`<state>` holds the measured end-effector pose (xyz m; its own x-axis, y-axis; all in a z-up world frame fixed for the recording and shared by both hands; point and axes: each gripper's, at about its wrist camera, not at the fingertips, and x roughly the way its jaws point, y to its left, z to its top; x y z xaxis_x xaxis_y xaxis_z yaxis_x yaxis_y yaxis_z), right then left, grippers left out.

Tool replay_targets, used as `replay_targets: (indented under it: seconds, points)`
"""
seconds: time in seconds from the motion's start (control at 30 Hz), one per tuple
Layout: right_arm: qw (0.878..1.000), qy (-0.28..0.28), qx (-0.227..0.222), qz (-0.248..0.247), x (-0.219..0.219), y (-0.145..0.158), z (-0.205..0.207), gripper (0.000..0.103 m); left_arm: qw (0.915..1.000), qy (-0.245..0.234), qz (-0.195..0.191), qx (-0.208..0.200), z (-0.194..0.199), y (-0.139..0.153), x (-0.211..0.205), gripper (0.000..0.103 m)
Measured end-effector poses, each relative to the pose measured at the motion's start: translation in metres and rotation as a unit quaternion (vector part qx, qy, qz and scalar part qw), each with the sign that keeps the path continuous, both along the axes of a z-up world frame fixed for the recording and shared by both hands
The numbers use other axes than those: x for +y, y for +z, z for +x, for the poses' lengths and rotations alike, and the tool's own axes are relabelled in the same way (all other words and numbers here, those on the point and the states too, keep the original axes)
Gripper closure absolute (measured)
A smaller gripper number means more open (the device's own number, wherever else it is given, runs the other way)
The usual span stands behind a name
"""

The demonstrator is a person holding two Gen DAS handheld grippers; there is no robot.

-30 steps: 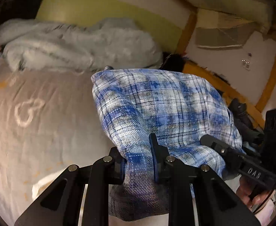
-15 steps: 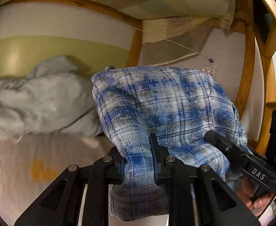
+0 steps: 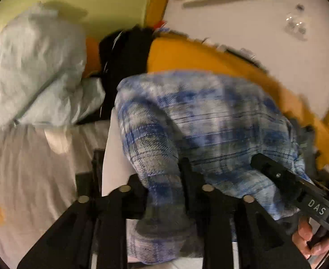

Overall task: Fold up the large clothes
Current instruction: 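Carry the folded shirt with the left tool toward the clothes stack, then lower the shirt onto the white top and open the left tool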

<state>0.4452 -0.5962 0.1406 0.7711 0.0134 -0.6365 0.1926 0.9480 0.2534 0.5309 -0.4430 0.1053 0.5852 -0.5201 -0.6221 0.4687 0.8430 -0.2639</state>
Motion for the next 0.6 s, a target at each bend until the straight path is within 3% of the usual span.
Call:
replay_targets:
  seconds: [0.07,0.13,0.2,0.27,0.37,0.4,0.5,0.6]
  points:
    - [1.000,0.008,-0.004,0.016,-0.006,-0.017,0.004,0.060,0.9997,0.005,0.009,-0.023,0.001,-0.004,-0.002,0.070]
    - [0.999,0.013,-0.002,0.033,-0.010,-0.016,0.004,0.058,0.9997,0.000,0.010,-0.020,0.002,-0.001,0.001,0.064]
    - [1.000,0.012,-0.002,0.017,-0.008,-0.010,0.003,0.056,0.9991,0.004,0.026,-0.034,-0.005,0.004,0.008,0.053]
    - [1.000,0.000,-0.014,-0.015,0.001,-0.004,0.000,0.047,0.9969,0.023,0.043,-0.063,-0.016,0.013,0.020,0.048]
    - [0.998,-0.010,-0.049,-0.046,0.017,0.006,-0.010,0.020,0.9938,0.045,0.035,-0.096,-0.036,0.028,0.044,0.037]
    - [0.996,-0.013,-0.069,-0.053,0.025,0.010,-0.017,0.005,0.9924,0.043,0.036,-0.109,-0.044,0.033,0.052,0.032]
    - [0.991,-0.056,-0.108,-0.052,0.030,0.021,-0.043,0.002,0.9833,0.052,0.058,-0.165,-0.074,0.043,0.075,0.014]
    - [0.986,-0.049,-0.139,-0.079,0.047,0.036,-0.075,0.002,0.9775,0.071,0.039,-0.195,-0.105,0.047,0.109,0.002]
